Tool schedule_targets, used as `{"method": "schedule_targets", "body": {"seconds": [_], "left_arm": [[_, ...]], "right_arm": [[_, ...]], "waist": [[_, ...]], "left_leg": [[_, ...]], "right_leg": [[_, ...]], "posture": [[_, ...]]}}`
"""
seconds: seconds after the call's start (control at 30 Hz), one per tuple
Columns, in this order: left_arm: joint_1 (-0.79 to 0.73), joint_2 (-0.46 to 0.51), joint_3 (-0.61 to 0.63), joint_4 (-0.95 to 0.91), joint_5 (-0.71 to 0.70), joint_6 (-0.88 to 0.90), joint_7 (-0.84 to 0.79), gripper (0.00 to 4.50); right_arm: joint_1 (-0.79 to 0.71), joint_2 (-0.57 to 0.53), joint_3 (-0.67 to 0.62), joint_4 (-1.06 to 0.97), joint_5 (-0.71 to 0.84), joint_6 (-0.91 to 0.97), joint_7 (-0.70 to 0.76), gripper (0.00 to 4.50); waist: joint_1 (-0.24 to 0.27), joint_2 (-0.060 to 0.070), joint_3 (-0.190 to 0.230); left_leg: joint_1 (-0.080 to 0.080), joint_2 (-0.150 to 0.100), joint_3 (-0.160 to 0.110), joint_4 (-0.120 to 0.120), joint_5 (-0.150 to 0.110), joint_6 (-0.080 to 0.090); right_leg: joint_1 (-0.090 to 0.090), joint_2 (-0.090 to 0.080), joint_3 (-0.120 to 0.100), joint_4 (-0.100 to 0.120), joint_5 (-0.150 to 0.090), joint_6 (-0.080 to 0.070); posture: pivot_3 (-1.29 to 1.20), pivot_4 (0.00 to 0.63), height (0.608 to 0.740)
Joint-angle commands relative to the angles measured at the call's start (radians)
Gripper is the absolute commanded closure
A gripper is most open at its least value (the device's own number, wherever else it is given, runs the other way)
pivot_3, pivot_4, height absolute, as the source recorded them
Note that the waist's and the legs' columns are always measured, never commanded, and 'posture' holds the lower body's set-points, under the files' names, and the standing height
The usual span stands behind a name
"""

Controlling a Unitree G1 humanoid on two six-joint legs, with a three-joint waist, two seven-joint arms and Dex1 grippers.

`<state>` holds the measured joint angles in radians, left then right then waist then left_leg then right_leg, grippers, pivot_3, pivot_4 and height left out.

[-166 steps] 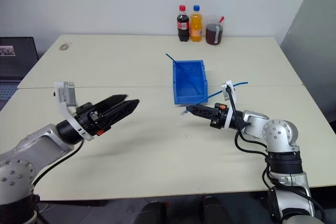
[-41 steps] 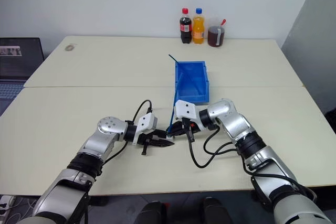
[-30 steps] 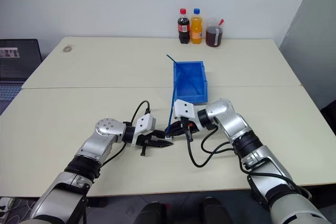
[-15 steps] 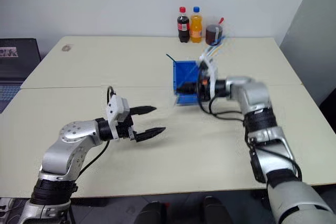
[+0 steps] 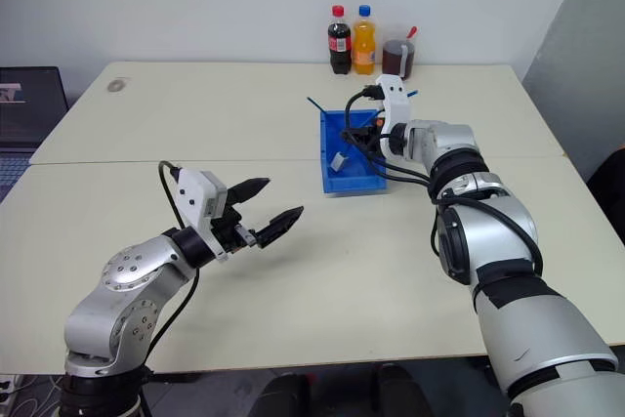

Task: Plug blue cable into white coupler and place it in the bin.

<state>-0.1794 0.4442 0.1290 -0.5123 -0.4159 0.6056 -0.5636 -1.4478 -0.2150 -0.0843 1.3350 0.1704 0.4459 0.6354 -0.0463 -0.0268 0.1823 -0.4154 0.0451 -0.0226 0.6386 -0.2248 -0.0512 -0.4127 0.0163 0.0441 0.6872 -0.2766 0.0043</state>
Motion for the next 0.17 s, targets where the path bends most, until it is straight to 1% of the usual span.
{"method": "schedule_targets", "body": {"seconds": [0.03, 0.17], "left_arm": [[0.004, -0.012, 0.060, -0.029, -0.010, 0.014, 0.079, 0.00], [0.038, -0.019, 0.109, -0.041, -0.025, 0.027, 0.129, 0.00]], "right_arm": [[-0.053, -0.027, 0.002, -0.016, -0.048, -0.064, -0.009, 0.65], [-0.012, -0.086, 0.081, -0.073, -0.137, -0.173, 0.105, 0.65]], "waist": [[0.000, 0.000, 0.000], [0.000, 0.000, 0.000]], "left_leg": [[0.000, 0.000, 0.000, 0.000, 0.000, 0.000], [0.000, -0.001, 0.000, 0.001, 0.000, 0.000]], "right_leg": [[0.000, 0.000, 0.000, 0.000, 0.000, 0.000], [0.000, 0.000, 0.000, 0.001, 0.000, 0.000]], "posture": [[0.00, 0.150, 0.740], [0.00, 0.150, 0.740]]}}
